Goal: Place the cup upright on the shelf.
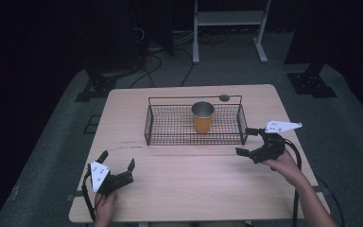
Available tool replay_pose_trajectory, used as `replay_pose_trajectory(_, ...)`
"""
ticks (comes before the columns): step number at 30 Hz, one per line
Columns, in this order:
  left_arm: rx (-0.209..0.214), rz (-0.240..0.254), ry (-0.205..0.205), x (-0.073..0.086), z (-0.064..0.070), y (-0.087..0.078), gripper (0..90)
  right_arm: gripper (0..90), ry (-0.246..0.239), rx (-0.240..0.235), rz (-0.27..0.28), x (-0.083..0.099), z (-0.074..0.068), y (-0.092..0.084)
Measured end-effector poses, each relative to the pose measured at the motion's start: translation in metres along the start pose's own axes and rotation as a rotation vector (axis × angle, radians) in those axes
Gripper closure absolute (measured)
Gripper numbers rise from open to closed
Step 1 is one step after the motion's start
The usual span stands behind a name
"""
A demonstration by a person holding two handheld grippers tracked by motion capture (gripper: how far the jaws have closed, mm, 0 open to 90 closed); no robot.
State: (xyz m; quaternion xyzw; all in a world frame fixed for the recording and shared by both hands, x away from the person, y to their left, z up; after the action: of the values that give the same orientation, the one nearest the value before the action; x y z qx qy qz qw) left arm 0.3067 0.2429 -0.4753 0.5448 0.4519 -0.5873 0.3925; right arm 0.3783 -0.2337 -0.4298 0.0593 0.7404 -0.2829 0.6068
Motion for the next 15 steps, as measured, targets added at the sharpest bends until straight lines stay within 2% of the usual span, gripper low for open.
replay_pose_trajectory(15, 0.000, 0.001, 0.006, 0.000, 0.000, 0.000, 0.0, 0.0, 0.013, 0.020, -0.003, 0.022, -0.010, -0.011)
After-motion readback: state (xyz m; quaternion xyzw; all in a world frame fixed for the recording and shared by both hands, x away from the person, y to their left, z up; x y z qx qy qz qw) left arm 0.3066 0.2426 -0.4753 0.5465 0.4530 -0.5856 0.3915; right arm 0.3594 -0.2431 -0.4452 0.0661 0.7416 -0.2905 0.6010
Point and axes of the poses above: each handheld gripper's, and its own axes: y roughly forward along the jaws, x roughly out of its underside, z roughly to its right, the point moved 4 cm from there along y, roughly forward along the jaws, and after that the axes turned 4 degrees about -y, right-handed, at the moved point
